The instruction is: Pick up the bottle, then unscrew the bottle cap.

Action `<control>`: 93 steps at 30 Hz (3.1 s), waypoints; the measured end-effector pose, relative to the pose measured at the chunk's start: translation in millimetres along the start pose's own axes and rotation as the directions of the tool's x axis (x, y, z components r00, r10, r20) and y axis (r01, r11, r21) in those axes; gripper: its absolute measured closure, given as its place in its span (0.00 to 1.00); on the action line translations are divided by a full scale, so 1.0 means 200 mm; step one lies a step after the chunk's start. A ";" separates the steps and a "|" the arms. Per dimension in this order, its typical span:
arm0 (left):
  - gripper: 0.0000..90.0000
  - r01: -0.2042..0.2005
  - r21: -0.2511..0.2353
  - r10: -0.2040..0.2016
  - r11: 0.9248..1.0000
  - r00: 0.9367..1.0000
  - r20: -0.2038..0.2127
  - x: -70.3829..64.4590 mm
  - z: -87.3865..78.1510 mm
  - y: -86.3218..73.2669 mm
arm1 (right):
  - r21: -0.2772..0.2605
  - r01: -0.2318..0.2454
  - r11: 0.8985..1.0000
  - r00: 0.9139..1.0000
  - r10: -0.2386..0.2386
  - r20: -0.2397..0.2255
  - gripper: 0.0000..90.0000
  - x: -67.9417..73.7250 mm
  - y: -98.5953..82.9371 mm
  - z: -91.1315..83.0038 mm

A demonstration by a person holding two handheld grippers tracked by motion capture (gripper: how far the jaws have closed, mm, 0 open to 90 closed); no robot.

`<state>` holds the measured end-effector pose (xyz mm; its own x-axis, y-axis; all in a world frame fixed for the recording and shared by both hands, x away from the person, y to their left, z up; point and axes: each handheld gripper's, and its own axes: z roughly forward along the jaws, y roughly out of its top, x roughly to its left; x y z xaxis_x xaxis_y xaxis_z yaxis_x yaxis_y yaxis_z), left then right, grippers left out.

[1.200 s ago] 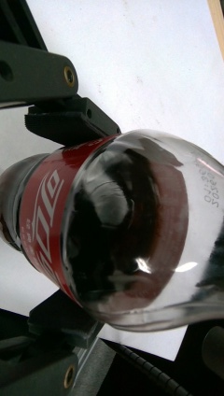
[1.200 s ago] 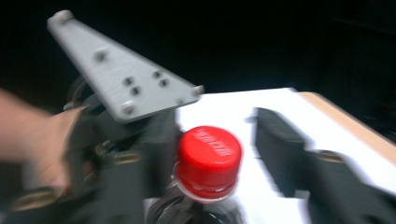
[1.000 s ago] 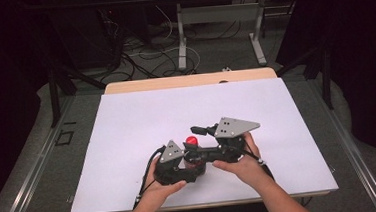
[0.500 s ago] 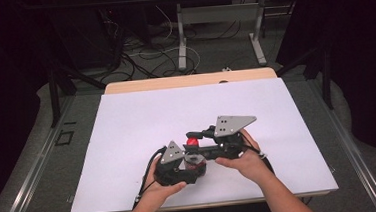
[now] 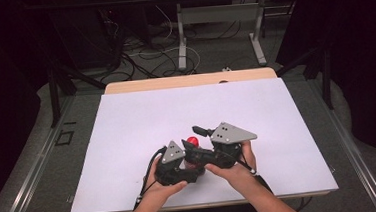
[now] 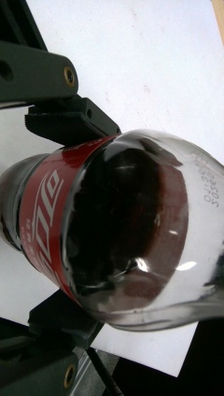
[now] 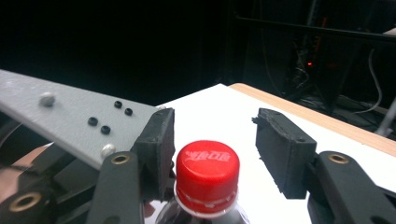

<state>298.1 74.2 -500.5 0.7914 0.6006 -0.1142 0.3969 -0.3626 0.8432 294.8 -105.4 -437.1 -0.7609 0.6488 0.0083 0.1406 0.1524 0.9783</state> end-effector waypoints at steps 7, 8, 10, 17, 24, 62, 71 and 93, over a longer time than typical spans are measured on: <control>0.33 -0.010 0.013 0.010 1.000 1.000 0.003 0.01 -0.01 0.00 | 0.017 0.002 1.000 0.999 -0.001 -0.049 0.68 -0.02 0.00 0.01; 0.33 -0.009 0.010 0.009 1.000 1.000 0.012 0.01 -0.01 0.00 | 0.017 0.014 1.000 0.997 -0.013 -0.077 0.68 -0.03 0.00 0.01; 0.33 -0.011 0.008 0.011 1.000 1.000 0.016 0.01 -0.01 0.00 | 0.021 0.048 0.999 0.986 -0.044 -0.158 0.68 -0.07 0.01 0.01; 0.33 -0.010 0.004 0.010 1.000 0.999 0.033 0.00 0.00 0.00 | 0.006 0.076 0.997 0.926 -0.068 -0.371 0.63 -0.20 0.01 0.03; 0.33 0.002 -0.003 -0.002 1.000 1.000 0.006 0.02 -0.01 0.00 | -0.026 -0.001 1.000 0.994 -0.002 -0.112 0.51 -0.07 0.01 -0.01; 0.33 0.005 -0.005 -0.005 1.000 1.000 0.002 0.01 -0.01 0.00 | -0.023 0.050 0.998 0.999 -0.050 -0.015 0.55 0.02 0.01 0.02; 0.33 0.010 -0.004 -0.010 1.000 1.000 -0.003 0.02 -0.02 0.00 | 0.006 0.030 1.000 0.999 -0.030 -0.012 0.63 -0.01 0.00 0.01; 0.33 -0.002 -0.007 0.002 1.000 1.000 0.010 0.02 -0.01 0.00 | -0.008 0.020 1.000 0.981 -0.022 -0.192 0.48 -0.07 0.03 0.01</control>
<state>299.5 78.2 -499.0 0.7965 0.5930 -0.1179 0.3921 -0.3583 0.8473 308.1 -112.4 -432.0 -0.8712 0.4903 0.0268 0.1199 0.1595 0.9799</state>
